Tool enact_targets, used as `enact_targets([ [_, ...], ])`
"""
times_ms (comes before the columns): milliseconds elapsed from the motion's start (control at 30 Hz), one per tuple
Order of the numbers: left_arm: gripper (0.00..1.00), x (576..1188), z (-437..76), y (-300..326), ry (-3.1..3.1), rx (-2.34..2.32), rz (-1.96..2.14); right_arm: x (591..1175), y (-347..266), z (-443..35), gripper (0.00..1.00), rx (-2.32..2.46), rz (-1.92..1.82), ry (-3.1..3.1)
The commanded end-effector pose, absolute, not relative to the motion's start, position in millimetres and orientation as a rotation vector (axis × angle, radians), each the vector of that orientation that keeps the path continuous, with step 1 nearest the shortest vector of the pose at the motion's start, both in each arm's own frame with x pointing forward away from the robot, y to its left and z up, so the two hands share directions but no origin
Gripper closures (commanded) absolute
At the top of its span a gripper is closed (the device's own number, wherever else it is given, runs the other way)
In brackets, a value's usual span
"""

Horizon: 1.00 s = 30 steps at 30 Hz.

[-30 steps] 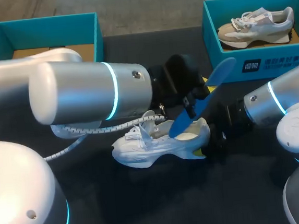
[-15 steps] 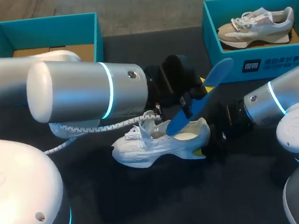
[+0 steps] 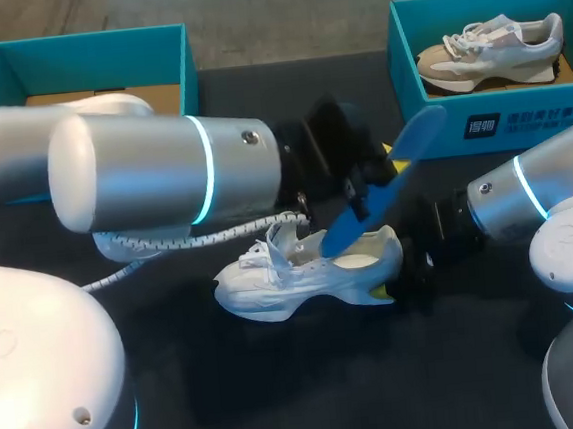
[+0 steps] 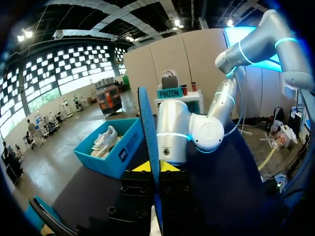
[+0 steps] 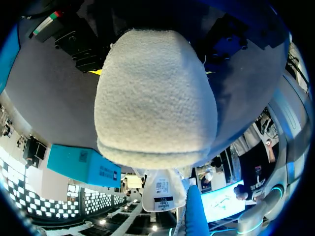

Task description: Take the shoe out of the shoebox, open the shoe tongue, remove and reinsert the insole, then place the shoe into the shoebox

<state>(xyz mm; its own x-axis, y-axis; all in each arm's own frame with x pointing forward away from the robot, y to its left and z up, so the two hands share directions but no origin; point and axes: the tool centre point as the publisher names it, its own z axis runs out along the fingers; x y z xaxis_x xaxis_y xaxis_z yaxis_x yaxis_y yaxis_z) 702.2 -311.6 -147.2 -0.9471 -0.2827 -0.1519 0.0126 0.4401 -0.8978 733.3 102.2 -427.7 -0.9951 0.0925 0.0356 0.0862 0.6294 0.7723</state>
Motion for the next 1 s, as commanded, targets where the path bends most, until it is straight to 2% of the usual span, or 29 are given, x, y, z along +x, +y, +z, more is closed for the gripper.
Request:
enact_targets([
  [33,1.00,709,-143,-306,2.405,-0.303,-1.577,733,105,-431,1.00,0.157,1.332,2.833],
  [300,1.00,727,-127,-302,2.513,-0.490,-1.699,733,105,-431,1.00,0.157,1.332,2.833],
  [700,1.00,755,-117,-307,2.796,-0.627,-1.649,733,105,-431,1.00,0.157,1.332,2.833],
  [1000,1.00,753,-97,-309,2.845,-0.769,-1.941,733,105,-431,1.00,0.157,1.332,2.833],
])
